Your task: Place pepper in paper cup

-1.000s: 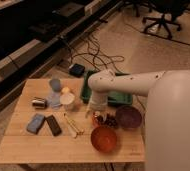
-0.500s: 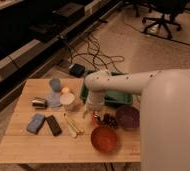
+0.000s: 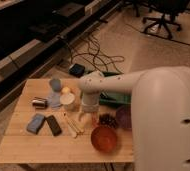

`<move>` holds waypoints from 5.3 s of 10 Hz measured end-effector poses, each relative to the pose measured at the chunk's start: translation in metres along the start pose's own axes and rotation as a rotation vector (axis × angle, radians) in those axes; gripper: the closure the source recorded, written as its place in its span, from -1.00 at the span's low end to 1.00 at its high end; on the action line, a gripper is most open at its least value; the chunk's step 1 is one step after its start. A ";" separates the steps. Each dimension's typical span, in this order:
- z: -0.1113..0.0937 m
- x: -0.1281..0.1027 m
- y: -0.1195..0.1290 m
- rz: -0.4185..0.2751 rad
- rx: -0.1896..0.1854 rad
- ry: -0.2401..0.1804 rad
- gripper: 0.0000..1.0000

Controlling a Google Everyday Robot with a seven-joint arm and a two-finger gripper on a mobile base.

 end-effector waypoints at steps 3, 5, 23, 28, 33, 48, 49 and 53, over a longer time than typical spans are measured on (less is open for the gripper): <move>0.015 0.007 0.006 -0.010 0.021 0.017 -0.30; 0.023 0.009 0.008 -0.014 0.046 0.020 -0.30; 0.053 0.001 -0.055 0.067 0.105 0.003 -0.15; 0.056 -0.005 -0.048 0.057 0.099 0.002 0.88; 0.033 -0.007 -0.046 0.077 0.099 -0.007 1.00; -0.105 -0.017 -0.010 0.009 -0.111 -0.145 1.00; -0.105 -0.017 -0.011 0.011 -0.111 -0.145 1.00; -0.102 -0.028 -0.013 0.013 -0.196 -0.117 1.00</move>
